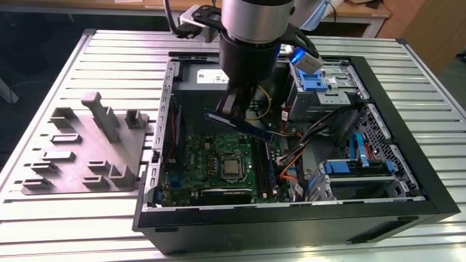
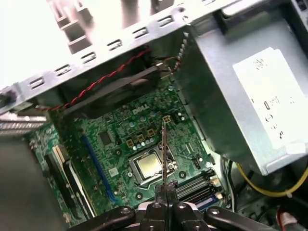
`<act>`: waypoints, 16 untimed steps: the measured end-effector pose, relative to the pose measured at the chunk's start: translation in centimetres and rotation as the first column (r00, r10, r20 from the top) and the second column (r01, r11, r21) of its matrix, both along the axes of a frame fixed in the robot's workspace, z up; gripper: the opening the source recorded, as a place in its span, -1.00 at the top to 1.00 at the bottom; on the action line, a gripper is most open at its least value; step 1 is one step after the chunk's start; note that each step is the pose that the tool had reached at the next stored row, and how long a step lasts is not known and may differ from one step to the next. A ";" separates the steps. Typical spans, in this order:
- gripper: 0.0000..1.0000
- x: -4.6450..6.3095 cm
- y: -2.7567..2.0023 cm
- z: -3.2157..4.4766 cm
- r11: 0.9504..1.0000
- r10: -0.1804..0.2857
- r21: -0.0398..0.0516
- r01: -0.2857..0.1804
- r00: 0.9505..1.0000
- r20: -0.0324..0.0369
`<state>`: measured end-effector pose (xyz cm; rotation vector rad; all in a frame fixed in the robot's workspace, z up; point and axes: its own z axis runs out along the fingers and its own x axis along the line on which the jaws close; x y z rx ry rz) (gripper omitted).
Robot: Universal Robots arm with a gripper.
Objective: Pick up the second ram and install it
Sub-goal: 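Insert the second ram into the second slot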
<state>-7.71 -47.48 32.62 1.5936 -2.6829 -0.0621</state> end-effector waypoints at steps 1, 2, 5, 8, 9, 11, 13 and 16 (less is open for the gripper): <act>0.77 0.0 0.00 -0.02 1.000 -0.018 0.000 0.018 1.000 0.000; 0.77 0.0 0.00 -0.04 0.999 -0.037 0.000 0.037 0.999 0.000; 0.77 0.0 0.00 -0.10 0.996 -0.091 0.000 0.091 0.996 0.000; 0.77 0.0 0.00 -0.16 0.989 -0.145 0.000 0.145 0.989 0.000; 0.77 0.0 0.00 -0.18 0.986 -0.164 0.000 0.164 0.986 0.000; 0.77 0.0 0.00 -0.22 0.980 -0.199 0.000 0.199 0.980 0.000; 0.77 0.0 0.00 -0.26 0.972 -0.234 0.000 0.234 0.972 0.000; 0.77 0.0 0.00 -0.33 0.958 -0.288 0.000 0.288 0.958 0.000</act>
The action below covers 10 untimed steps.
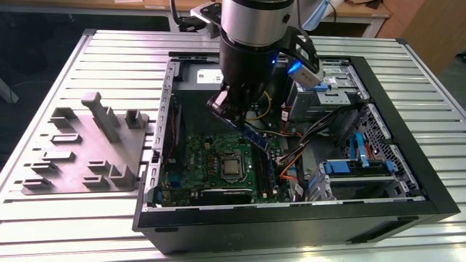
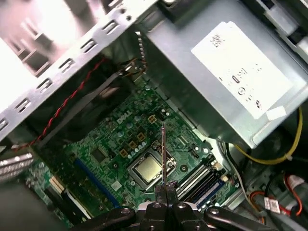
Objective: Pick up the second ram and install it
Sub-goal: 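Insert the second ram into the second slot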
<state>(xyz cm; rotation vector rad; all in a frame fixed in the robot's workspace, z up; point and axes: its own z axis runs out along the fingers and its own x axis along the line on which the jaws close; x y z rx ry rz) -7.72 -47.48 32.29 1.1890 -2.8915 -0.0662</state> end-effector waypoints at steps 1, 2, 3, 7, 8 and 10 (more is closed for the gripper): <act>0.77 0.0 0.00 -0.03 1.000 -0.018 0.000 0.018 1.000 0.000; 0.77 0.0 0.00 -0.05 0.999 -0.036 0.000 0.036 0.999 0.000; 0.77 0.0 0.00 -0.07 0.999 -0.054 0.000 0.054 0.999 0.000; 0.77 0.0 0.00 -0.17 0.992 -0.126 0.000 0.126 0.992 0.000; 0.77 0.0 0.00 -0.20 0.990 -0.144 0.000 0.144 0.990 0.000; 0.77 0.0 0.00 -0.25 0.984 -0.180 0.000 0.180 0.984 0.000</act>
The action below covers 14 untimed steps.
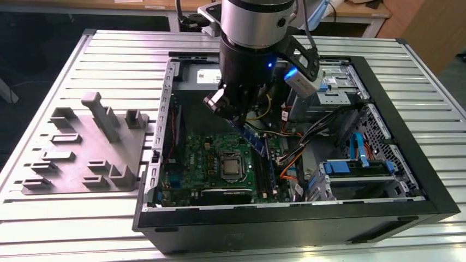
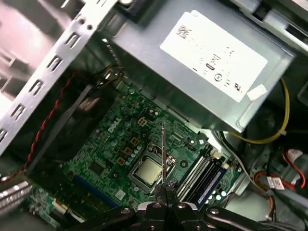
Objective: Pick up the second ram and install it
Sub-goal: 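Insert the second ram into the second slot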
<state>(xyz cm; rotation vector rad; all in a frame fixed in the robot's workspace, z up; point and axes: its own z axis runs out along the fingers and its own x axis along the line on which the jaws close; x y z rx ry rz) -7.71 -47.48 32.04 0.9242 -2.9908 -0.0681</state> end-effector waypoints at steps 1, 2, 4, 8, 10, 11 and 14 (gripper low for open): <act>0.77 0.0 0.00 -0.02 1.000 -0.019 0.000 0.019 1.000 0.000; 0.77 0.0 0.00 -0.05 0.999 -0.037 0.000 0.037 0.999 0.000; 0.77 0.0 0.00 -0.10 0.997 -0.073 0.000 0.073 0.997 0.000; 0.77 0.0 0.00 -0.22 0.986 -0.164 0.000 0.164 0.986 0.000; 0.77 0.0 0.00 -0.27 0.980 -0.199 0.000 0.199 0.980 0.000; 0.77 0.0 0.00 -0.30 0.976 -0.217 0.000 0.217 0.976 0.000; 0.77 0.0 0.00 -0.37 0.963 -0.271 0.000 0.271 0.963 0.000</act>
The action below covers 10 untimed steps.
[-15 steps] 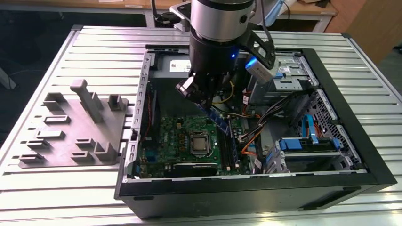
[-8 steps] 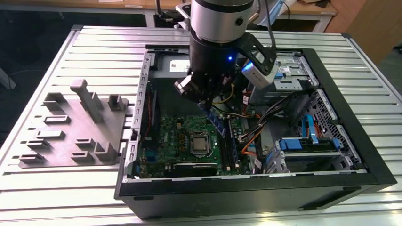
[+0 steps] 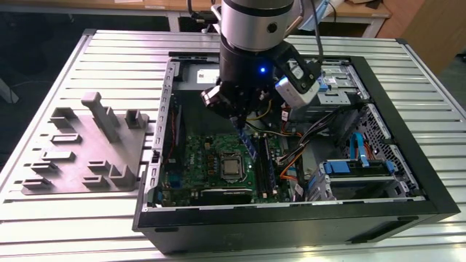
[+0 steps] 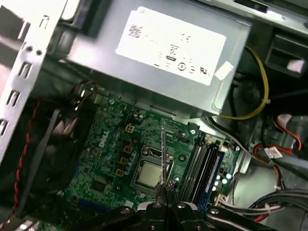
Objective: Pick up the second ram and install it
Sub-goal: 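Insert the second ram into the second slot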
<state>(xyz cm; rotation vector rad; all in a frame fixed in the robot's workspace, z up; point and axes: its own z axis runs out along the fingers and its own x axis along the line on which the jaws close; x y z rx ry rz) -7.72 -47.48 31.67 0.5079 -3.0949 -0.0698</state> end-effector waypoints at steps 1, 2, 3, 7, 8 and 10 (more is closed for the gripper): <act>0.77 0.0 0.00 -0.03 1.000 -0.018 0.000 0.018 1.000 0.000; 0.77 0.0 0.00 -0.05 0.999 -0.036 0.000 0.036 0.999 0.000; 0.77 0.0 0.00 -0.07 0.999 -0.054 0.000 0.054 0.999 0.000; 0.77 0.0 0.00 -0.17 0.992 -0.127 0.000 0.127 0.992 0.000; 0.77 0.0 0.00 -0.20 0.989 -0.145 0.000 0.145 0.989 0.000; 0.77 0.0 0.00 -0.24 0.984 -0.180 0.000 0.180 0.984 0.000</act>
